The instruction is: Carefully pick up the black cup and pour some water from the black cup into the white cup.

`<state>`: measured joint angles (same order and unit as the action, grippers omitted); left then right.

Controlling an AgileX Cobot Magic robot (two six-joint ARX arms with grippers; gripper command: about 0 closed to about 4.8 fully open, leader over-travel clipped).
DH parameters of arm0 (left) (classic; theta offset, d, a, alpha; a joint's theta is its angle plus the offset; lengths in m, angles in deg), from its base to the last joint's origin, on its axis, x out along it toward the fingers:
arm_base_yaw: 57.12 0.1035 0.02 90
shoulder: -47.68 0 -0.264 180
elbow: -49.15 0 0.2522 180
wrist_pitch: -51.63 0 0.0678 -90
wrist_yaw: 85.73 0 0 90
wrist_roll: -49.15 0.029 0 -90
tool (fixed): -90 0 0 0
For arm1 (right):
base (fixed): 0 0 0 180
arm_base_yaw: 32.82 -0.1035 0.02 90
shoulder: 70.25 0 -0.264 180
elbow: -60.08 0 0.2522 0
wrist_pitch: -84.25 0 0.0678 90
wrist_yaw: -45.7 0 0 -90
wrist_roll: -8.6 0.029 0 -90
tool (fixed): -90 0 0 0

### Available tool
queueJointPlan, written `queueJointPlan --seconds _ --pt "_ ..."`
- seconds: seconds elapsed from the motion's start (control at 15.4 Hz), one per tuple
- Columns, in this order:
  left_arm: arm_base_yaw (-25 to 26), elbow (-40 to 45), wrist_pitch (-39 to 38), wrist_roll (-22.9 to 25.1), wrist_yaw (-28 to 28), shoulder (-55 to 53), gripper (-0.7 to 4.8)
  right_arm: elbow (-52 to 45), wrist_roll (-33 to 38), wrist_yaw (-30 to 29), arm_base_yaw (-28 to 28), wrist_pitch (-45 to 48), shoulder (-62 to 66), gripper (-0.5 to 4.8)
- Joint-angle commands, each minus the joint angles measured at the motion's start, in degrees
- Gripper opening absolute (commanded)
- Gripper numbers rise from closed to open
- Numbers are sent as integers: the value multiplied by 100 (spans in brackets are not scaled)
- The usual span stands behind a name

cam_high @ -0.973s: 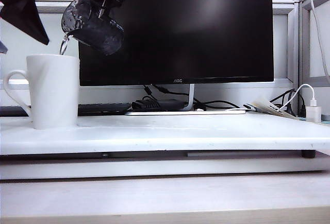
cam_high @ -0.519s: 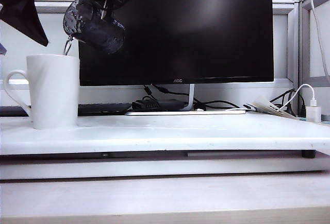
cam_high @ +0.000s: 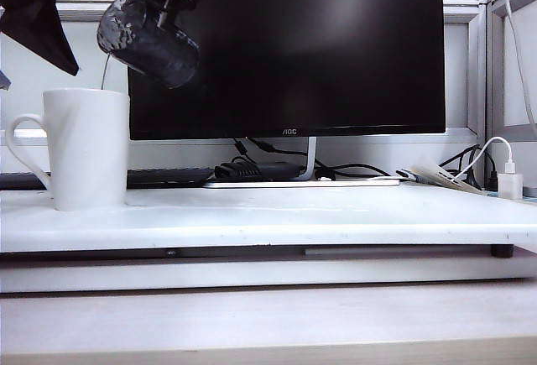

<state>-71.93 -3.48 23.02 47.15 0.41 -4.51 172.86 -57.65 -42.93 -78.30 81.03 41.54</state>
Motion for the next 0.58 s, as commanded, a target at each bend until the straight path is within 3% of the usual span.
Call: queueJointPlan --seconds 0.06,0.26,0.58 --pt "-2 -42 33 4 17 11 479 55 1060 0 -17 348 -61 -1" --pt "-2 -42 28 4 17 11 479 55 2354 2 28 450 -63 -1" --pt "-2 -44 136 2 4 44 479 52 5567 22 402 575 -551 -1"
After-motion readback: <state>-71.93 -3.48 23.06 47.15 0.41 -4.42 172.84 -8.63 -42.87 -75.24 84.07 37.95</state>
